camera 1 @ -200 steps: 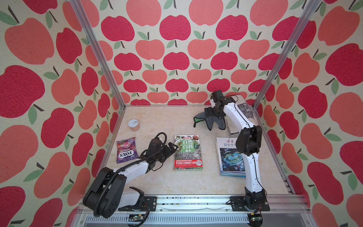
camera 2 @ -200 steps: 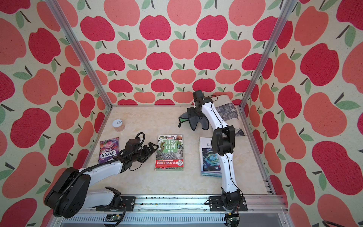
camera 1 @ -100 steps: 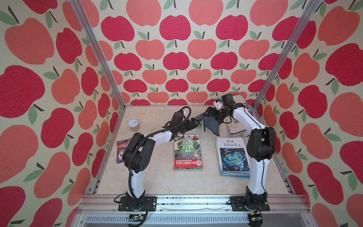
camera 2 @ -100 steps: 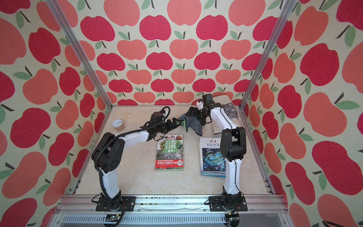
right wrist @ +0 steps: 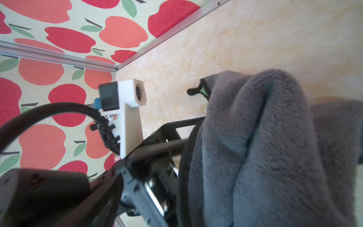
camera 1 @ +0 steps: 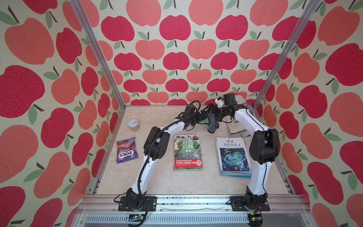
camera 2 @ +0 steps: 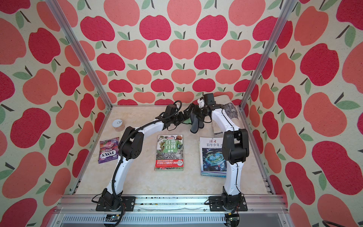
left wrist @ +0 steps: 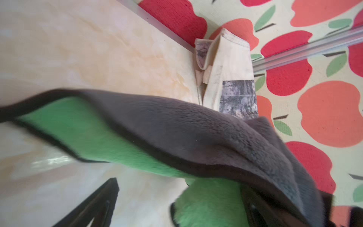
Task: Wipe the cover of the book
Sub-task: Place the cleaning item at the center of the board.
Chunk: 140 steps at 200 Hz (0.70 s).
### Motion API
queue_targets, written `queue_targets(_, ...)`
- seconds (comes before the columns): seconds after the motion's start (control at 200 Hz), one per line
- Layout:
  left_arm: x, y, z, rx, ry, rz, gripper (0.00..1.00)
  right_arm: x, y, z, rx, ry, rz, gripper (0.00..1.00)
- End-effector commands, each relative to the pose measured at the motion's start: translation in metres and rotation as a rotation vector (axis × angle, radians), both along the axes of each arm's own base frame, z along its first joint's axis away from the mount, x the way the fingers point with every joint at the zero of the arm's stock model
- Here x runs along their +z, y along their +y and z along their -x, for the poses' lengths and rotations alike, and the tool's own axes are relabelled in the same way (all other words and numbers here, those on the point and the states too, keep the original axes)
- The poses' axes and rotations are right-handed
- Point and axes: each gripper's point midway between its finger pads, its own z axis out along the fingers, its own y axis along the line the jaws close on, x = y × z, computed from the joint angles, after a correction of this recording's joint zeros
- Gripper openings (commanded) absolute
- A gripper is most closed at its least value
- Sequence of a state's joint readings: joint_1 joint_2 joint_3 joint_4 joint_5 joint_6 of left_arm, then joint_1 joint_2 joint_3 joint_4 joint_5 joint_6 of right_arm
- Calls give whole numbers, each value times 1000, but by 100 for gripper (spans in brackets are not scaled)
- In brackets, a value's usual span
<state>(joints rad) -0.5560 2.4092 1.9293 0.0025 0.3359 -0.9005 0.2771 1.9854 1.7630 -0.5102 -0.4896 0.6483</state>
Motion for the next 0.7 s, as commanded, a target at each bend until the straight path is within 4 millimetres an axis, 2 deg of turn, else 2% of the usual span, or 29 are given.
queue_targets(0.0,-26,40,-18,120,86,-79,99,52,-26,6,-58,-122,26,99)
queue_targets(0.09,-24,45,-17,105,84,-75,99,59,-34,9,-69,-148,39,99)
queue_targets(0.13,-17,42,-15,83,63,-33,99,58,-36,9,-70,-147,41,99)
queue_targets(0.17,0,33,-10,31,13,32,99,56,-35,8,-60,-142,40,99)
queue_targets(0.225,20,19,2,-43,-39,94,99,51,-34,7,-47,-129,31,99)
queue_targets(0.325,34,5,32,-145,-84,138,99,42,-35,1,-56,-115,48,99)
queue_targets(0.54,44,-38,95,-374,-177,197,99,28,-26,-7,-54,-78,4,99)
queue_targets(0.62,46,-48,106,-402,-214,205,99,20,-22,-9,-46,-62,-7,99)
queue_targets(0.696,53,-53,109,-414,-248,239,99,11,-20,-10,-43,-40,-9,99)
